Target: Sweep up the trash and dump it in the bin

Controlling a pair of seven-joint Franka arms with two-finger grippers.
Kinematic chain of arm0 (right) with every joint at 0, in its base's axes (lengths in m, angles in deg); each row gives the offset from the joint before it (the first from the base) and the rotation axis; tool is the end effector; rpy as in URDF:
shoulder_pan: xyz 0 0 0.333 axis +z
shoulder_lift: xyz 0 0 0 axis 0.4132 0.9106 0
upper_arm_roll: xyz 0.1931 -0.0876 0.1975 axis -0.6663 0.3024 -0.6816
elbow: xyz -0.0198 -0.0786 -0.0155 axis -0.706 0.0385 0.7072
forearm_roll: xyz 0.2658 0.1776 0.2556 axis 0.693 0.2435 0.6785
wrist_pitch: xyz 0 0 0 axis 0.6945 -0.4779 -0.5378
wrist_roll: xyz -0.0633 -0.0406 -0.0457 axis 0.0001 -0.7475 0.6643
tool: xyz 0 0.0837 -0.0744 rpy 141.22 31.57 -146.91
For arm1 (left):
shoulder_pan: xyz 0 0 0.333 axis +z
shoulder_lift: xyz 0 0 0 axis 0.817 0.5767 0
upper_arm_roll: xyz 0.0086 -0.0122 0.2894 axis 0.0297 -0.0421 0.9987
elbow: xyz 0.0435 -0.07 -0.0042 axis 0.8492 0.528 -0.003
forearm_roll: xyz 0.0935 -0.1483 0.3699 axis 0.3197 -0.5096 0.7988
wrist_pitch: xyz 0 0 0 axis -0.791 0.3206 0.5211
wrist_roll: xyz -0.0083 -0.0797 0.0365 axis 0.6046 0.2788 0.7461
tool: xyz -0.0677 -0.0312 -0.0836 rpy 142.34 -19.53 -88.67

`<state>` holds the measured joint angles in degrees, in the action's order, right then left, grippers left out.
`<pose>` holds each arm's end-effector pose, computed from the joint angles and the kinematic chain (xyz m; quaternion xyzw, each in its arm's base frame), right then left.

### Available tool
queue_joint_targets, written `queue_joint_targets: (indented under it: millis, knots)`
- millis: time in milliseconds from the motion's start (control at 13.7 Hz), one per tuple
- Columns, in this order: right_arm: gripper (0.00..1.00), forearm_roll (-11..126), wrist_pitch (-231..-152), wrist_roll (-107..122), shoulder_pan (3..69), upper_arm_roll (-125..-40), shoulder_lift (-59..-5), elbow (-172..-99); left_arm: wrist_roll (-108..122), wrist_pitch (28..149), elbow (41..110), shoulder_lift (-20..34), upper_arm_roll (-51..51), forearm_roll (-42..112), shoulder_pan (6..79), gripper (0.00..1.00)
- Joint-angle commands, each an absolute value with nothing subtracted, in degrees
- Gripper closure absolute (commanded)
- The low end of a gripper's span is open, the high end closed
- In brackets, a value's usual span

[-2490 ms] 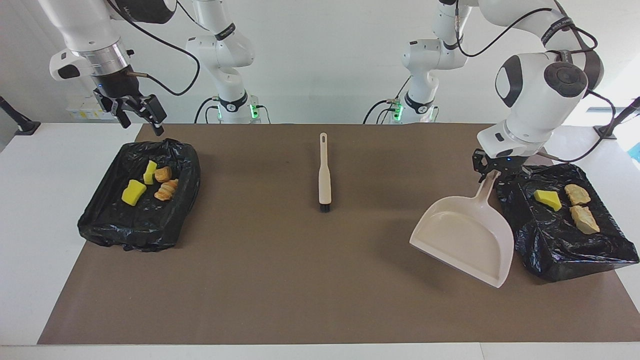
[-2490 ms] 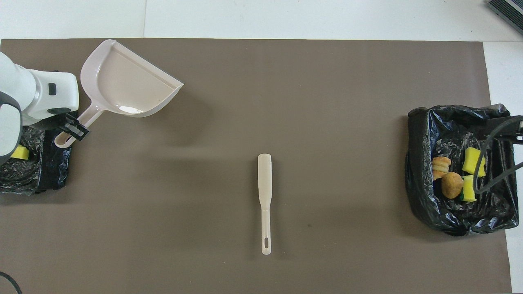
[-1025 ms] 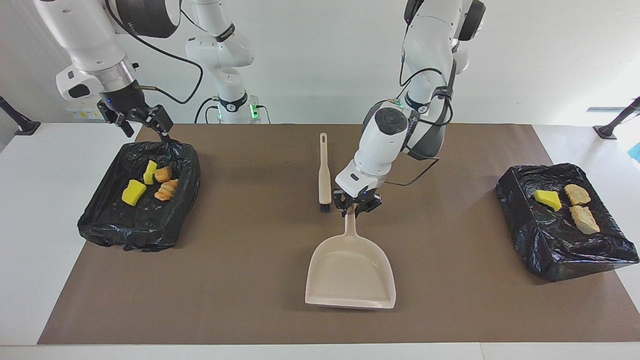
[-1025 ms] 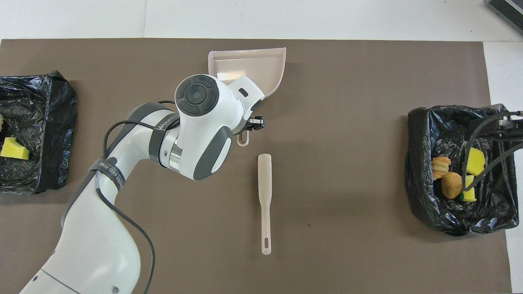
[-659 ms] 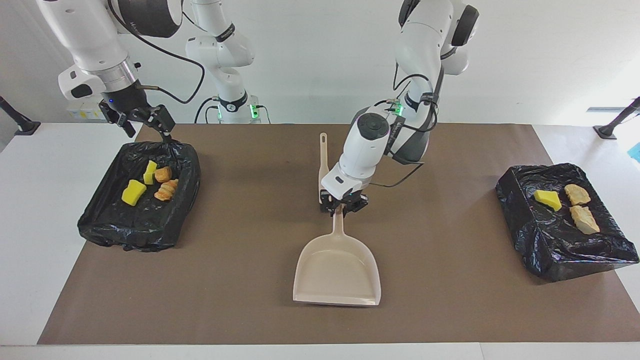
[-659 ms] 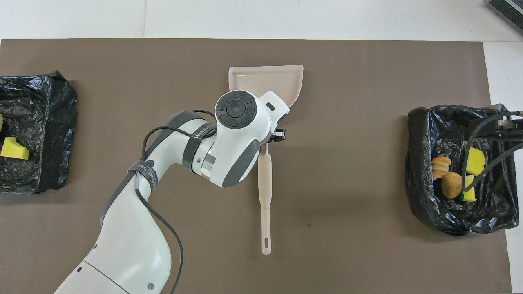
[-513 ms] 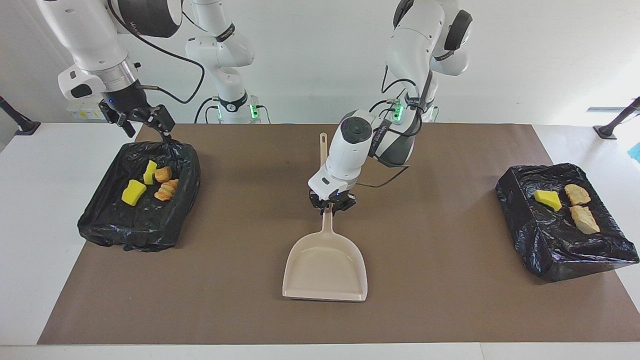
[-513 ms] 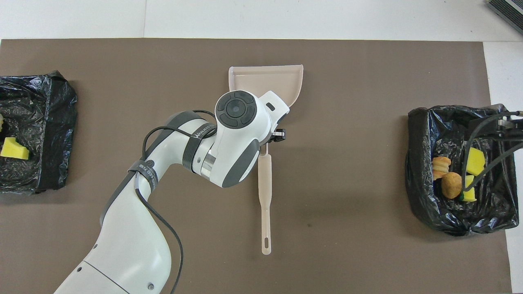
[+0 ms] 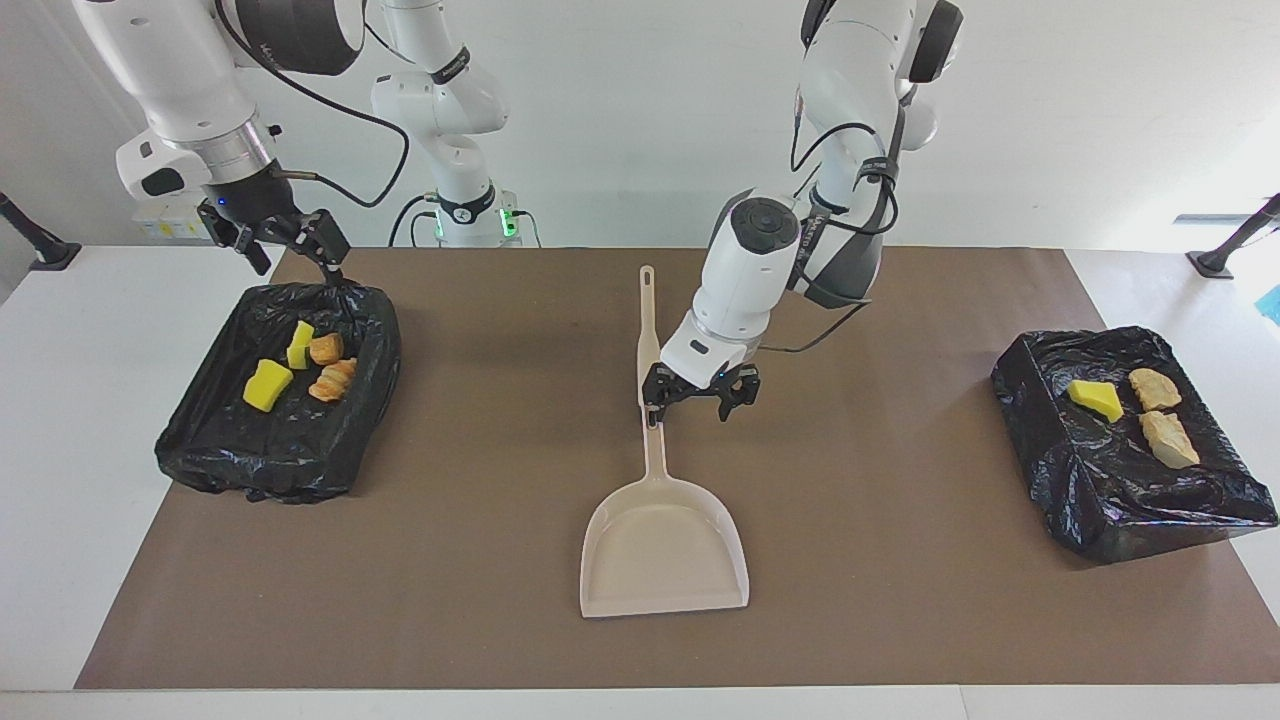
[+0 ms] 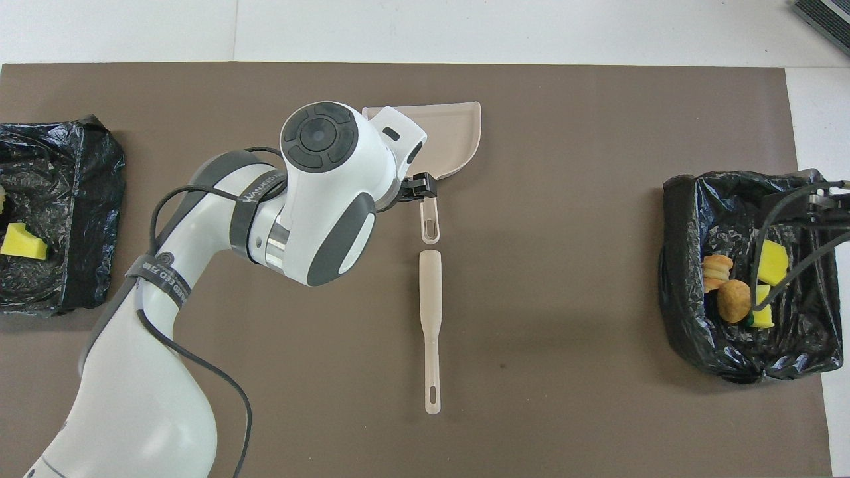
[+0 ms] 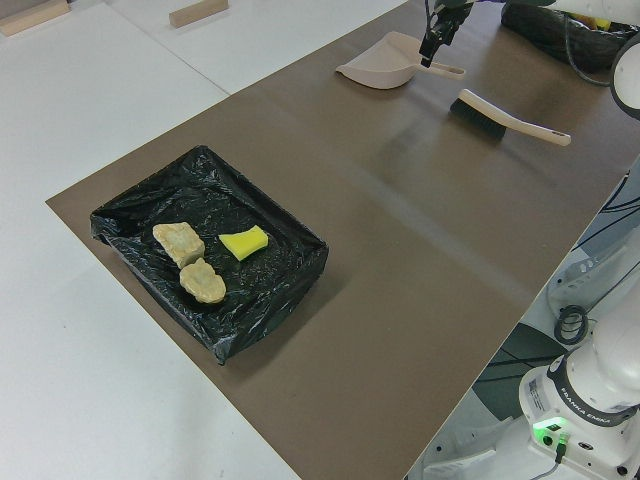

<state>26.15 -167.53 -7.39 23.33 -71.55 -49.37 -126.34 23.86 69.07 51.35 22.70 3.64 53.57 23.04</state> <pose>0.5621 -0.0483 0.5817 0.9949 -0.1004 0.0074 0.0081 0.5989 -0.3740 0.3927 0.9962 0.0289 0.0318 0.0759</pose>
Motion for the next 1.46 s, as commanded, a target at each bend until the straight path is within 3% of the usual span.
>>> queue_joint_targets:
  millis: [0, 513, 1025, 1392]
  knots:
    - [0.0, 26.28, -167.75, -6.18, 23.0, -71.7, -49.05, -125.76, 23.47, 66.44, 51.31, 21.13, 4.49, 54.9, 25.59, 0.0]
    - [0.0, 26.28, -167.75, -6.09, 23.0, -71.7, -49.05, -125.76, 3.28, 58.72, 51.4, 16.21, 4.49, 54.82, 37.89, 0.0]
    - [0.0, 26.28, -167.23, -6.09, 23.0, -71.7, -49.14, -125.85, -13.7, 48.61, 53.5, 6.81, 4.49, 55.17, 50.02, 0.0]
    - [0.0, 26.19, -165.91, -6.0, 22.3, -71.35, -49.14, -125.59, -15.2, 41.4, 55.17, 1.19, 4.93, 56.21, 50.65, 0.0]
